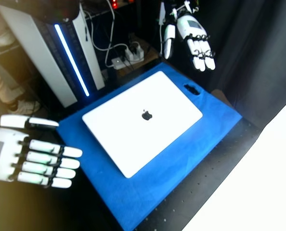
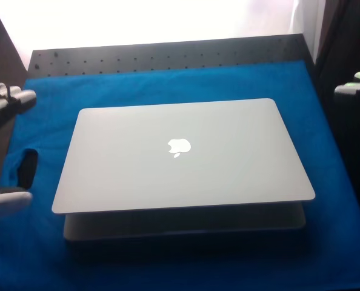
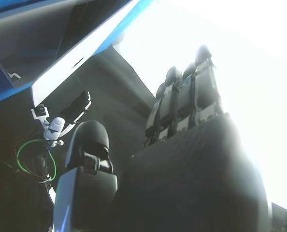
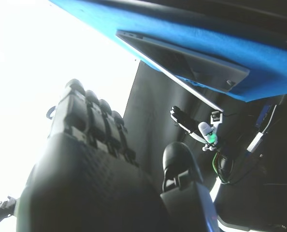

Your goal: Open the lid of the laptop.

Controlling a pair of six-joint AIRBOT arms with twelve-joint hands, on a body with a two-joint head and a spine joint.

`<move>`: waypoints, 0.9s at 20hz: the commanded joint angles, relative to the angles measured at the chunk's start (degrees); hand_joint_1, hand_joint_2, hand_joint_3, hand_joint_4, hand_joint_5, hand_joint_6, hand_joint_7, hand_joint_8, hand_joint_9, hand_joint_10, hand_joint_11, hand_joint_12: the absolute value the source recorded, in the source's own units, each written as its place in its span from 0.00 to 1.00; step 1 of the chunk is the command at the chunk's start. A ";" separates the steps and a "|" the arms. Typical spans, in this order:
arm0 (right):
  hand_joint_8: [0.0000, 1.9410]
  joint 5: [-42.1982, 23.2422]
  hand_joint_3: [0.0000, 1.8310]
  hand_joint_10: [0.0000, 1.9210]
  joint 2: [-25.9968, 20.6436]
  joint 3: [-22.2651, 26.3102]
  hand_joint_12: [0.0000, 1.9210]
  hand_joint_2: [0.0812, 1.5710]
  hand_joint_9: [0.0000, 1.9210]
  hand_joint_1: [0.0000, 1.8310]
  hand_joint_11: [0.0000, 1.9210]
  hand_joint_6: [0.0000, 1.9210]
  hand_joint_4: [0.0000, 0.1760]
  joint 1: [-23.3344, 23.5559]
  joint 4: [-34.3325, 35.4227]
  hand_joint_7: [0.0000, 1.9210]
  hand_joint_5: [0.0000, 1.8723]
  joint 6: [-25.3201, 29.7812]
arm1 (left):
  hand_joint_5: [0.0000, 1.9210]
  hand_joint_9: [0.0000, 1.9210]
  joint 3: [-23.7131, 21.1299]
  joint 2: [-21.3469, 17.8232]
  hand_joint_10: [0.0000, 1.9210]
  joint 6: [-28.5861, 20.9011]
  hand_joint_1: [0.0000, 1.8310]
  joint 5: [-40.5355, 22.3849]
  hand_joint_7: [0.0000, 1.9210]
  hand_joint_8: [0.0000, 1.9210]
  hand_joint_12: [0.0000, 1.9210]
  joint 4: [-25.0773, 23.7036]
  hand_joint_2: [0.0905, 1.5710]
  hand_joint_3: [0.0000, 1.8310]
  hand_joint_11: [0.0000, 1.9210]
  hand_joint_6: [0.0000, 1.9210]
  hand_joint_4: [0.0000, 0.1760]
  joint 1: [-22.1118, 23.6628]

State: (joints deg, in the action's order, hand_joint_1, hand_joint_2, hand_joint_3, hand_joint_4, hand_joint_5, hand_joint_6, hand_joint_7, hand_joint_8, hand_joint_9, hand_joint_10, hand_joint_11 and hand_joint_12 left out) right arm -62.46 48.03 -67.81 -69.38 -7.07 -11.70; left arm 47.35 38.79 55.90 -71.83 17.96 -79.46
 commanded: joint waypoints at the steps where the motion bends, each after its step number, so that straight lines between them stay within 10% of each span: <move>1: 0.00 -6.77 0.00 0.00 -0.22 0.21 0.00 0.91 0.00 0.09 0.01 0.00 0.00 1.15 0.97 0.09 0.11 0.54 | 0.05 0.00 0.16 -0.27 0.00 -0.15 0.49 -6.56 0.03 0.00 0.00 0.67 0.71 0.02 0.00 0.01 0.00 0.71; 12: 0.00 -0.44 0.01 0.00 -0.49 0.55 0.01 0.91 0.00 0.01 0.03 0.00 0.00 2.43 -7.59 0.05 0.09 2.72 | 0.01 0.00 -0.92 -1.38 0.00 -0.42 0.35 -8.54 0.00 0.00 0.00 -4.12 0.67 0.00 0.00 0.00 0.00 1.03; 18: 0.00 3.86 0.00 0.00 -1.00 0.61 0.00 0.85 0.00 0.00 0.00 0.00 0.15 3.84 -11.50 0.00 0.00 2.72 | 0.00 0.00 -0.69 -1.71 0.00 0.15 0.01 -3.33 0.00 0.00 0.00 -8.37 0.73 0.02 0.00 0.00 0.00 4.87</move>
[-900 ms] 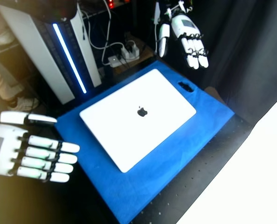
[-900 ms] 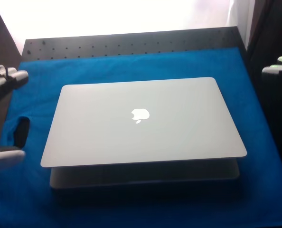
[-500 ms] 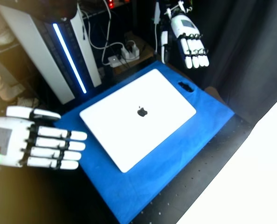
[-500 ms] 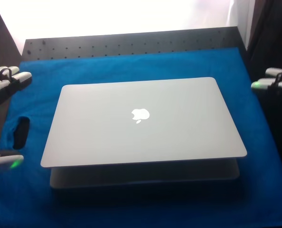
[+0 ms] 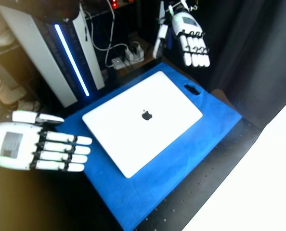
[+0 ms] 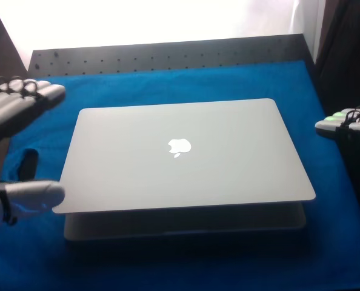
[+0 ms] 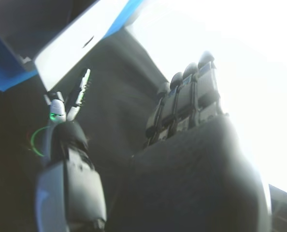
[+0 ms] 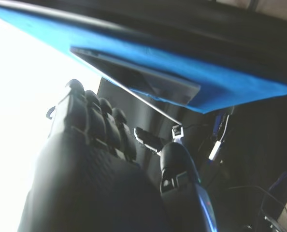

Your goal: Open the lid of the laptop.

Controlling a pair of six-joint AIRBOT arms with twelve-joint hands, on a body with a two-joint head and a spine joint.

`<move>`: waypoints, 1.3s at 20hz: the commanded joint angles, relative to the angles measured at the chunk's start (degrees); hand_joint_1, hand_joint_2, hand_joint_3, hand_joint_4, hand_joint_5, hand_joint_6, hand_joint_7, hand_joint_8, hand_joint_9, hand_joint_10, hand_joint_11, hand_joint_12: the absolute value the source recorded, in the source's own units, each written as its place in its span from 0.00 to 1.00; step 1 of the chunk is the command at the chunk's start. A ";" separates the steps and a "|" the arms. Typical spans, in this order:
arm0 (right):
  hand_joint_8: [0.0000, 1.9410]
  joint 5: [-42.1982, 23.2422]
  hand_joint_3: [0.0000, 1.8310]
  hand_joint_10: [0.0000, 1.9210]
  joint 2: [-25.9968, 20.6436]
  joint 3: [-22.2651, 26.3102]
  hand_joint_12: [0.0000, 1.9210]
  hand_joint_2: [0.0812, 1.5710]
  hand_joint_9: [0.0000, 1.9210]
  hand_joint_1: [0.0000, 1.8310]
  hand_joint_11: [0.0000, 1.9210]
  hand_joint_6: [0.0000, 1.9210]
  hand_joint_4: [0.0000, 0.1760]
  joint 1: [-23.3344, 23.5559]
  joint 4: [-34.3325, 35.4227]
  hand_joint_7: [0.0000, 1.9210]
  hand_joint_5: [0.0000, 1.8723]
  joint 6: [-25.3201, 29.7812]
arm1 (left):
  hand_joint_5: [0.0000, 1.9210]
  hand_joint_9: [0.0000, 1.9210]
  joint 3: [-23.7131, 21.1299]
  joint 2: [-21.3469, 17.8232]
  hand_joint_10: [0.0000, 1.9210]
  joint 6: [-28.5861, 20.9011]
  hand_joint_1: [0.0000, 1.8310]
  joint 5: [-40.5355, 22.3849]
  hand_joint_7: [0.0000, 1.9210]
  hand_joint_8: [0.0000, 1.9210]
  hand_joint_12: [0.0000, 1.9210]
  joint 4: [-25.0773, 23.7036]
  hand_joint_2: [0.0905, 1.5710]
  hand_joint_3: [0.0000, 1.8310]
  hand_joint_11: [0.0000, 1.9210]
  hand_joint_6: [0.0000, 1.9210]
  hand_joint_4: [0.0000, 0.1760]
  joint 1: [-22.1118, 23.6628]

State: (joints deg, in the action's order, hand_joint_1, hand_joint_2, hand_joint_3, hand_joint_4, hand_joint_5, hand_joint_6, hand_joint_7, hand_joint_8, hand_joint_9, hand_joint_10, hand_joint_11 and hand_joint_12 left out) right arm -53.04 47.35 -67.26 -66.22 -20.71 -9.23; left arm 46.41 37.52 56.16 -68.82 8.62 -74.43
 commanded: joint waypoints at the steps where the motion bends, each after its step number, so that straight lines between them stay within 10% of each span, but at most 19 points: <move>1: 0.00 -5.13 0.00 0.00 -0.31 0.13 0.00 0.84 0.00 0.00 0.00 0.00 0.14 0.66 1.89 0.00 0.00 0.25 | 0.00 0.00 0.29 -0.36 0.00 0.27 0.00 -4.65 0.00 0.00 0.00 -0.13 0.74 0.03 0.00 0.00 0.00 1.18; 15: 0.00 2.67 0.00 0.00 0.32 0.97 0.00 0.87 0.00 0.00 0.00 0.00 0.00 2.26 -13.35 0.00 0.00 6.46 | 0.00 0.00 1.49 1.97 0.00 0.30 0.00 1.99 0.00 0.00 0.00 -2.09 0.75 0.01 0.00 0.00 0.00 4.41; 20: 0.00 8.10 0.00 0.00 1.31 1.52 0.00 0.87 0.00 0.00 0.00 0.00 0.00 12.48 -25.85 0.00 0.01 6.45 | 0.00 0.00 1.50 2.23 0.00 0.29 0.00 2.20 0.00 0.00 0.00 -1.87 0.75 0.01 0.00 0.00 0.00 4.45; 26: 0.00 8.87 0.00 0.00 2.31 1.54 0.00 0.87 0.00 0.00 0.00 0.01 0.00 14.13 -29.53 0.00 0.03 6.45 | 0.00 0.00 1.53 2.39 0.00 0.29 0.00 2.46 0.00 0.00 0.00 -1.73 0.76 0.01 0.00 0.00 0.00 4.45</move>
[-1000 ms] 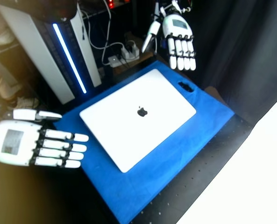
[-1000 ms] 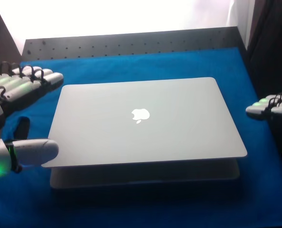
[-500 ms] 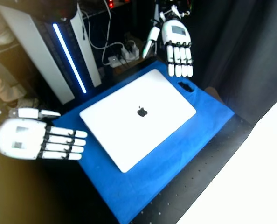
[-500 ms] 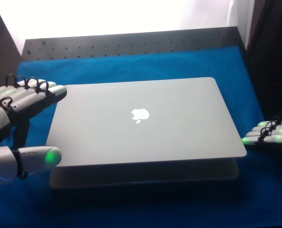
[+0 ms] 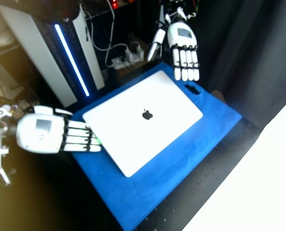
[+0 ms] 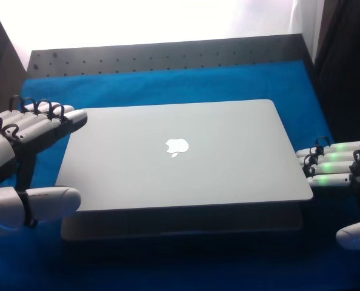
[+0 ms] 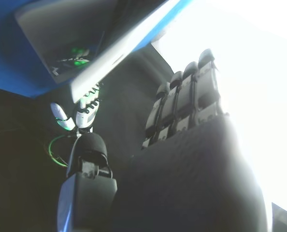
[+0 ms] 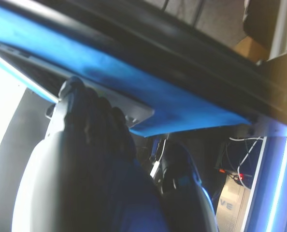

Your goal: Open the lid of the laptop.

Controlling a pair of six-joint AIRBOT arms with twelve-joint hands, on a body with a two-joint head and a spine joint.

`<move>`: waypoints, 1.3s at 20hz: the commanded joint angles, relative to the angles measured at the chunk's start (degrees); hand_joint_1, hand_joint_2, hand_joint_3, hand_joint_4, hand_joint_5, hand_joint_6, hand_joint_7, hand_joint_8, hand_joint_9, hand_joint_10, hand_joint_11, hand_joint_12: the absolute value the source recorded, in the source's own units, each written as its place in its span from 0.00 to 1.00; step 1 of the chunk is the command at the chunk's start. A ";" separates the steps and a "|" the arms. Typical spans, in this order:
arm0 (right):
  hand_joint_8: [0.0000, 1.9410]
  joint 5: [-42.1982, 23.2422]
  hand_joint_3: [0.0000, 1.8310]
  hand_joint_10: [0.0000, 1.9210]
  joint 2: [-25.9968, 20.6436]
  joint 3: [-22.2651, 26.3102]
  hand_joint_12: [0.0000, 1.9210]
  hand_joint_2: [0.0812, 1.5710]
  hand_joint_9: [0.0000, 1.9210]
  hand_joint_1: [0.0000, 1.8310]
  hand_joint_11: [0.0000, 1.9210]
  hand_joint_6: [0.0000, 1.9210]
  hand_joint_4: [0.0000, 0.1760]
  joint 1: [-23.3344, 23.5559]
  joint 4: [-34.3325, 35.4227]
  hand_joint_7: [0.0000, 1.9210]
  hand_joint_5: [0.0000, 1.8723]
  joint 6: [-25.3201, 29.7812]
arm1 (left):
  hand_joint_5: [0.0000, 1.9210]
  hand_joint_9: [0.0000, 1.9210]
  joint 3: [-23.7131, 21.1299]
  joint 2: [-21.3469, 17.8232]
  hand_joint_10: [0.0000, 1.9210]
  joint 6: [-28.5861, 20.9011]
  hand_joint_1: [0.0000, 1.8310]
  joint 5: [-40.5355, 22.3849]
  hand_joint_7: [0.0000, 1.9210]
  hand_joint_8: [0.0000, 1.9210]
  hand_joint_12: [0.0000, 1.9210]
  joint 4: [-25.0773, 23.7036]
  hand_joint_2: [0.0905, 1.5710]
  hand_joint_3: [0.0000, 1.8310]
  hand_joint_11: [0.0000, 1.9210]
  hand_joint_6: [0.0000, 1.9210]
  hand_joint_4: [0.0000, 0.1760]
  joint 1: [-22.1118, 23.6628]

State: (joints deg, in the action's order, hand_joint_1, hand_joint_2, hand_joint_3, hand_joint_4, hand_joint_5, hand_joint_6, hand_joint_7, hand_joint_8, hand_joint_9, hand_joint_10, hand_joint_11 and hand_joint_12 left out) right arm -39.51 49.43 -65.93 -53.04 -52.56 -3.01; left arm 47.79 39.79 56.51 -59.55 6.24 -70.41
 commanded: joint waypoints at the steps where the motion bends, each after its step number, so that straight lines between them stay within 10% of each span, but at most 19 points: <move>1: 0.00 -4.65 0.00 0.00 0.21 0.20 0.00 0.87 0.00 0.00 0.00 0.01 0.00 0.95 2.31 0.00 0.03 0.24 | 0.00 0.00 0.13 0.14 0.00 -0.06 0.00 -6.75 0.00 0.00 0.00 0.70 0.75 0.00 0.00 0.00 0.00 0.43; 15: 0.00 -4.66 0.00 0.00 3.62 0.09 0.00 0.88 0.00 0.00 0.00 0.00 0.00 2.37 -0.98 0.00 0.03 0.28 | 0.00 0.00 0.31 1.40 0.00 -0.06 0.01 -7.12 0.00 0.00 0.00 1.56 0.75 0.00 0.00 0.00 0.00 0.45; 21: 0.00 -3.16 0.00 0.00 5.48 -0.61 0.00 0.89 0.00 0.00 0.00 0.00 0.00 2.35 -4.58 0.00 0.01 2.79 | 0.00 0.00 0.48 3.00 0.00 -0.23 0.25 -4.57 0.00 0.00 0.00 -1.07 0.65 0.00 0.00 0.00 0.00 1.61; 25: 0.00 -3.09 0.00 0.00 5.48 -0.65 0.00 0.89 0.00 0.00 0.00 0.00 0.00 2.35 -4.56 0.00 0.01 2.79 | 0.00 0.00 2.36 6.53 0.00 -0.41 0.39 2.39 0.00 0.00 0.00 -5.24 0.57 0.00 0.00 0.00 0.20 6.81; 26: 0.00 -3.08 0.00 0.00 5.48 -0.64 0.00 0.90 0.00 0.00 0.00 0.00 0.00 2.33 -4.57 0.00 0.00 2.79 | 0.00 0.00 3.27 7.70 0.00 -0.41 0.42 4.44 0.00 0.00 0.00 -6.16 0.57 0.00 0.00 0.00 0.47 8.78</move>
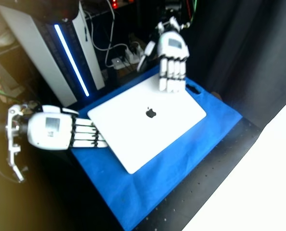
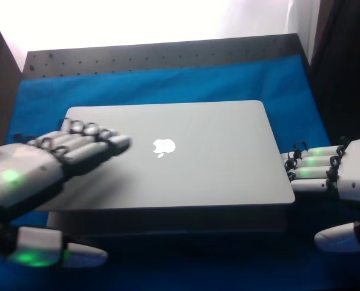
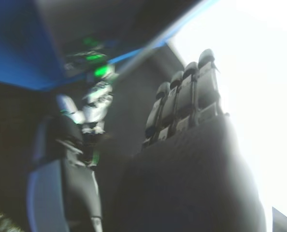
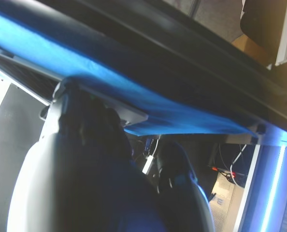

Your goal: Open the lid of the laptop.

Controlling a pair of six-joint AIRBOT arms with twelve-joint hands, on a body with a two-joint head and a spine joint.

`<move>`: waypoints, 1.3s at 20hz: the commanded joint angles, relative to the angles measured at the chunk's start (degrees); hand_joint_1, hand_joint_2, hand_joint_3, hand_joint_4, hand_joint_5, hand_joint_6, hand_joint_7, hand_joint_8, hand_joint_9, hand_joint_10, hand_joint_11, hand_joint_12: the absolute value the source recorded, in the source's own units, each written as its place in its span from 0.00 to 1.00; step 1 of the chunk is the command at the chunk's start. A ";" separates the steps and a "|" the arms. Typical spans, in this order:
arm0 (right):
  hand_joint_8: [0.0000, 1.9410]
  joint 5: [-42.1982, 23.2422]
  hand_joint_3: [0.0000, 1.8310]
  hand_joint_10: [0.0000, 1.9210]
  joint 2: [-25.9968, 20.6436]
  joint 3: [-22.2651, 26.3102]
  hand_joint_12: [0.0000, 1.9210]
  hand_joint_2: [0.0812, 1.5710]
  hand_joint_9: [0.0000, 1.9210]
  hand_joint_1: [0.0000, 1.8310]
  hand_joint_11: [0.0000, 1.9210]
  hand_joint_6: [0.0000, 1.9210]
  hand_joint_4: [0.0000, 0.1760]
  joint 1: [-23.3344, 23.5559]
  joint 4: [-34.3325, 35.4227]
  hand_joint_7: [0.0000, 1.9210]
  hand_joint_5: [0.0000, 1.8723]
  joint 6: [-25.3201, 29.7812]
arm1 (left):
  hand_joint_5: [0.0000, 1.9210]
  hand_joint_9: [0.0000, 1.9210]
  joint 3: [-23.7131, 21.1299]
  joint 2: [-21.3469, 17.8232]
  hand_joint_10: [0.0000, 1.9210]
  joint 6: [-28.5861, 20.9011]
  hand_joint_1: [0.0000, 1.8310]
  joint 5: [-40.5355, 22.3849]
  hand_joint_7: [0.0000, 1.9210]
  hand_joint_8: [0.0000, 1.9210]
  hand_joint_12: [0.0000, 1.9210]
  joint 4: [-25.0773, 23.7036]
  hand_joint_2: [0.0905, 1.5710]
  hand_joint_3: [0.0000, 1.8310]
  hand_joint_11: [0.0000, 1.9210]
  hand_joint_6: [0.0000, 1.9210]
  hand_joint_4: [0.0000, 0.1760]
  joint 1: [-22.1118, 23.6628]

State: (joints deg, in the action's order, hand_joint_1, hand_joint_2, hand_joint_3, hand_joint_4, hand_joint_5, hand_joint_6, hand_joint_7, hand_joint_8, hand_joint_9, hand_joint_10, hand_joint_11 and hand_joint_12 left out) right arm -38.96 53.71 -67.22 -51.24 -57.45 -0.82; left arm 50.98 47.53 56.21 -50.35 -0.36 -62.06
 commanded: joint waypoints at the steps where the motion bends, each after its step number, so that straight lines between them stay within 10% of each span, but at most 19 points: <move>1: 0.00 -3.63 0.00 0.00 1.19 0.65 0.00 0.90 0.00 0.00 0.00 0.00 0.00 0.54 0.33 0.00 0.00 0.60 | 0.00 0.00 0.75 0.80 0.00 -0.10 0.42 -3.59 0.00 0.00 0.00 0.02 0.57 0.00 0.00 0.00 0.47 1.50; 6: 0.00 -3.63 0.00 0.00 1.19 0.65 0.00 0.90 0.00 0.00 0.00 0.00 0.00 0.53 0.30 0.00 0.00 0.60 | 0.00 0.00 3.60 3.26 0.00 0.21 0.42 -1.74 0.00 0.00 0.00 -0.07 0.59 0.00 0.00 0.00 0.27 6.03; 8: 0.00 -3.63 0.00 0.00 1.20 0.67 0.00 0.90 0.00 0.00 0.00 0.00 0.00 0.51 0.15 0.00 0.00 0.60 | 0.00 0.00 4.23 3.14 0.00 0.27 0.42 -2.61 0.00 0.00 0.00 -0.25 0.61 0.01 0.00 0.00 0.00 7.82; 20: 0.00 -3.63 0.00 0.00 1.35 0.48 0.00 0.89 0.00 0.00 0.00 0.00 0.00 0.51 -0.10 0.00 0.01 0.60 | 0.00 0.00 7.70 5.17 0.00 2.76 0.50 -4.12 0.00 0.00 0.00 2.62 0.62 0.01 0.00 0.00 0.00 13.65; 23: 0.00 -3.63 0.00 0.00 1.38 0.42 0.00 0.90 0.00 0.00 0.00 0.00 0.00 0.51 -0.19 0.00 0.00 0.60 | 0.00 0.00 9.33 7.13 0.00 3.43 0.50 -3.45 0.00 0.00 0.00 3.39 0.63 0.01 0.00 0.00 0.14 16.28; 26: 0.00 -3.63 0.00 0.00 1.52 0.41 0.00 0.89 0.00 0.00 0.00 0.00 0.00 0.51 -0.53 0.00 0.00 0.60 | 0.00 0.00 11.12 9.22 0.00 6.28 0.50 -2.48 0.00 0.00 0.00 5.84 0.62 0.00 0.00 0.00 0.52 19.60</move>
State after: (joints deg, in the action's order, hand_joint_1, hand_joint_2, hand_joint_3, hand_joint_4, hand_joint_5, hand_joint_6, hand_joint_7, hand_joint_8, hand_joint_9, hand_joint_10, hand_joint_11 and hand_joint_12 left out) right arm -38.74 54.50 -67.22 -51.22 -57.49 -0.82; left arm 62.04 56.66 62.19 -44.56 3.95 -43.22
